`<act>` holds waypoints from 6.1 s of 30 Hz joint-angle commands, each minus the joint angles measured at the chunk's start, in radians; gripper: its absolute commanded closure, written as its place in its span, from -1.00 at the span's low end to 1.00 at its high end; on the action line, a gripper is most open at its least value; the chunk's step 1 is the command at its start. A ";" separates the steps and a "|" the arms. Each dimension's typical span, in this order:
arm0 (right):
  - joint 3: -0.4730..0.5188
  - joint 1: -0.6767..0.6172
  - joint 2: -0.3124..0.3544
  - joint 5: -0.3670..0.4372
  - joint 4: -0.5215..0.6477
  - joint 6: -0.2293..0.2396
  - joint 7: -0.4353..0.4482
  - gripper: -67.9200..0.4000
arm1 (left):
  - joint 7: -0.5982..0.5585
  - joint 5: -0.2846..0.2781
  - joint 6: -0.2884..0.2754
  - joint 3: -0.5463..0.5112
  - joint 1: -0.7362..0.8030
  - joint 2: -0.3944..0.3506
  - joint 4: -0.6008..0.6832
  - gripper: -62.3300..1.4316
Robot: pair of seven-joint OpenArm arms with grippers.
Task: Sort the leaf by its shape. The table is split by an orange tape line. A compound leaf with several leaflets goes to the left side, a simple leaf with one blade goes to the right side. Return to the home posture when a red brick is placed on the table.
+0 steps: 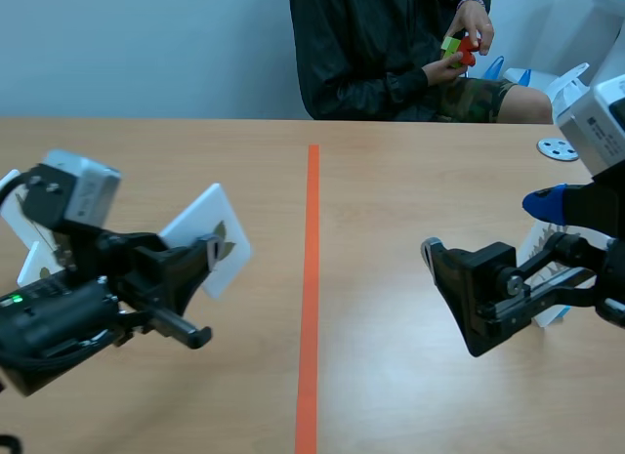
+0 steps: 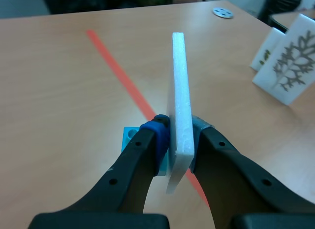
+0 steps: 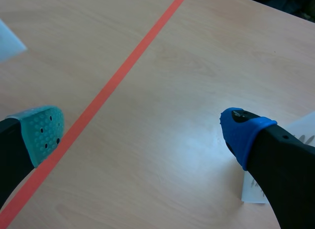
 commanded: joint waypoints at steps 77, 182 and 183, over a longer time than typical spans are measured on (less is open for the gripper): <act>0.008 0.013 0.002 0.004 0.003 0.000 0.014 -1.00 | -0.110 -0.073 -0.011 -0.496 0.058 0.071 -0.207 -1.00; 0.008 0.018 0.002 0.064 -0.029 -0.030 0.035 -1.00 | 0.233 -0.068 -0.072 -0.089 0.055 0.025 0.162 -1.00; 0.008 0.018 0.002 0.064 -0.029 -0.030 0.035 -1.00 | 0.233 -0.068 -0.072 -0.089 0.055 0.025 0.162 -1.00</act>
